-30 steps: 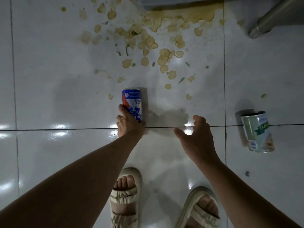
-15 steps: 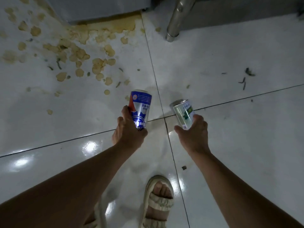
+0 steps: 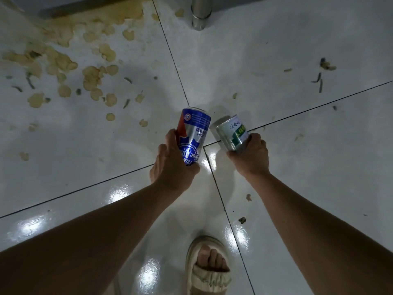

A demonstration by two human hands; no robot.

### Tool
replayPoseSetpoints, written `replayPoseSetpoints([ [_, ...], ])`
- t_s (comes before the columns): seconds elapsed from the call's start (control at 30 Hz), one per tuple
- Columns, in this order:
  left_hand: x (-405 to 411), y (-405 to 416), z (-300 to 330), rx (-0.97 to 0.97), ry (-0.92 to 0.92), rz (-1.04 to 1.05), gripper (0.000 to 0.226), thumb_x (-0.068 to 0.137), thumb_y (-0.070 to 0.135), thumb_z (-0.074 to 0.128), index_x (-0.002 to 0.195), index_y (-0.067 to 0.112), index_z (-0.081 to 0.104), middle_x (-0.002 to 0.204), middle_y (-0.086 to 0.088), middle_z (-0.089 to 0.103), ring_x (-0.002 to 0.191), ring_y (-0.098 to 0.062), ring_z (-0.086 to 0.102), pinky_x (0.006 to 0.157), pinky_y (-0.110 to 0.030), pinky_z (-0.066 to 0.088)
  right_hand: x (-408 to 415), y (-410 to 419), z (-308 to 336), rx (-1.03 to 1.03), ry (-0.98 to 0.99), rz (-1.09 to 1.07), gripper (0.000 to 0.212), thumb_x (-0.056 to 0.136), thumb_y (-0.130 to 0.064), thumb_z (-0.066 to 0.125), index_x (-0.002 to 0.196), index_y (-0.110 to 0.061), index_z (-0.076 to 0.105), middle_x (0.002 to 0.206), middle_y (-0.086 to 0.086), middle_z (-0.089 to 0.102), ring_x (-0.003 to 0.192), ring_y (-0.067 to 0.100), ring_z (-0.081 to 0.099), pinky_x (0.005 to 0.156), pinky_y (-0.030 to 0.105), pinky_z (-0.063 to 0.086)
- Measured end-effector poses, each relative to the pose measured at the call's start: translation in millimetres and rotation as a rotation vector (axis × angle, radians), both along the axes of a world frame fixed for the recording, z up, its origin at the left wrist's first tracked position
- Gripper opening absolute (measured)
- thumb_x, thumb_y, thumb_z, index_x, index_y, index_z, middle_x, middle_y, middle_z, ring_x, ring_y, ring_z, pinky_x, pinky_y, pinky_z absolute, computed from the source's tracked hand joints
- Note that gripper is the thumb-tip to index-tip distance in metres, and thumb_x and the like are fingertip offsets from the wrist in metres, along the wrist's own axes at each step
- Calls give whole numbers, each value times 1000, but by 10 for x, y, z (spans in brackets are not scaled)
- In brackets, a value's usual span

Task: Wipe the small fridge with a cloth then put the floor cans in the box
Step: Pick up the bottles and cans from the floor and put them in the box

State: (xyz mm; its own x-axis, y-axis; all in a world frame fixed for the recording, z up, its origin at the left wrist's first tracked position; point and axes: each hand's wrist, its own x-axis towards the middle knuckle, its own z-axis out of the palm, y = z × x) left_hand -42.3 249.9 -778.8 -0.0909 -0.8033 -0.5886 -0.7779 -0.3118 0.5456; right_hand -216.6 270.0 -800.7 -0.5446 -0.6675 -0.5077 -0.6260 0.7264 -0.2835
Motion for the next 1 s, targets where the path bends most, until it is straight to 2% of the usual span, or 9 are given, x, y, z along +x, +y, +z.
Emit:
replayPoseSetpoints([
  [0.17,165,21,241,18,-14,44,84,72,25,74,138,24,20,119,-5,50,92,-14,47,75,-31,43,110,68,237,52,-49,-101,68,71,-28,77,121,0,41,118,19,53,104,31,56,85,45,53],
  [0.27,255,29,600,30,-31,64,83,73,24,73,138,24,20,119,-7,51,91,-14,46,75,-30,43,230,118,587,57,-101,-187,66,70,-31,77,117,-3,40,111,17,57,95,30,60,76,40,57],
  [0.37,334,-9,1082,35,-31,79,85,74,24,73,139,23,18,122,-8,51,99,-20,53,81,-36,50,364,140,1054,44,-111,-226,67,69,-35,77,115,-3,40,108,16,57,91,28,61,67,34,56],
  [0.47,424,-38,1643,19,-30,72,87,74,25,73,141,22,17,124,-8,50,104,-23,55,83,-38,51,489,111,1611,40,-124,-226,70,67,-37,79,114,-3,40,108,16,58,91,27,61,63,30,53],
  [0.6,546,-81,2431,-9,-14,31,89,73,27,75,141,22,17,125,-7,51,104,-22,56,82,-37,53,602,9,2448,8,-149,-263,70,65,-37,80,111,-3,41,106,15,57,88,29,62,63,36,57],
  [0.7,641,-127,3042,-21,-10,-3,87,73,29,75,139,24,18,124,-5,52,100,-20,57,77,-33,52,656,-23,3129,-26,-132,-284,68,66,-36,79,112,-3,42,109,15,57,89,25,58,57,25,47],
  [0.87,749,-135,4173,-41,23,-84,89,71,32,75,139,26,18,121,-2,54,95,-16,57,73,-30,50,758,88,4350,-92,-111,-378,67,66,-36,80,110,-1,43,107,16,58,95,30,60,72,36,54],
  [1.0,806,-82,4983,-81,71,-183,92,71,36,77,140,26,17,124,0,51,99,-13,56,71,-23,45,855,321,5263,-170,-87,-486,66,66,-36,80,109,0,45,104,16,60,86,27,58,65,29,48],
])
